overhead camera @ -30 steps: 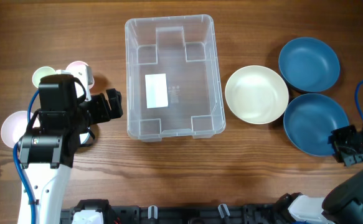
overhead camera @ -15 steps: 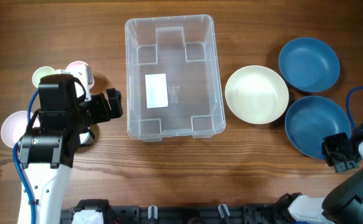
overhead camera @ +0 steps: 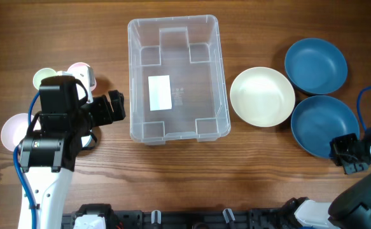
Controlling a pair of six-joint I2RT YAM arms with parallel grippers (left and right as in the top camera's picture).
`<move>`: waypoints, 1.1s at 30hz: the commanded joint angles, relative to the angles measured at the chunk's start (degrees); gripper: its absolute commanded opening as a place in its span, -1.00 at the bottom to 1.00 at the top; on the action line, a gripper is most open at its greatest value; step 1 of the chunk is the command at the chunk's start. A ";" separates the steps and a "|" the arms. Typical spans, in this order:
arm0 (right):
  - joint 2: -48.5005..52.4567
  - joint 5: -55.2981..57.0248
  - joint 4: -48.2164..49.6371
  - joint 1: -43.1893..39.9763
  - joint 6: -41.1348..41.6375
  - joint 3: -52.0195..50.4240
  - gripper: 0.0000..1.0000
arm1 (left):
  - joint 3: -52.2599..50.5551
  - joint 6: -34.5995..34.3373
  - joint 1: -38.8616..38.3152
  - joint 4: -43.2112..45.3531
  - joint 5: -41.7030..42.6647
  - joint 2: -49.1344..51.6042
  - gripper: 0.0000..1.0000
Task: Pack container
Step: 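Carry the teal bowl with the right gripper and drop it into the container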
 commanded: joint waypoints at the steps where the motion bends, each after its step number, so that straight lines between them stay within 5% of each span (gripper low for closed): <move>1: -3.41 -0.17 -3.30 0.04 0.11 3.45 -0.92 | 0.98 -0.52 -0.04 0.37 1.09 0.02 0.99; 11: -18.51 -5.66 -12.24 5.60 -8.98 14.29 -0.91 | 0.98 -0.52 -0.04 0.57 1.09 0.02 1.00; 20: -18.84 -6.91 -13.22 33.48 -14.23 30.34 -0.91 | 0.98 -0.52 -0.04 0.55 1.07 0.02 0.99; 26: -9.22 3.63 -9.29 56.72 -14.58 43.23 -0.92 | 0.98 -0.81 -0.04 0.55 1.05 0.02 0.99; 33: 14.73 9.07 -7.50 68.61 -16.13 61.13 -0.92 | 0.98 -1.84 -0.04 0.55 0.66 0.02 0.99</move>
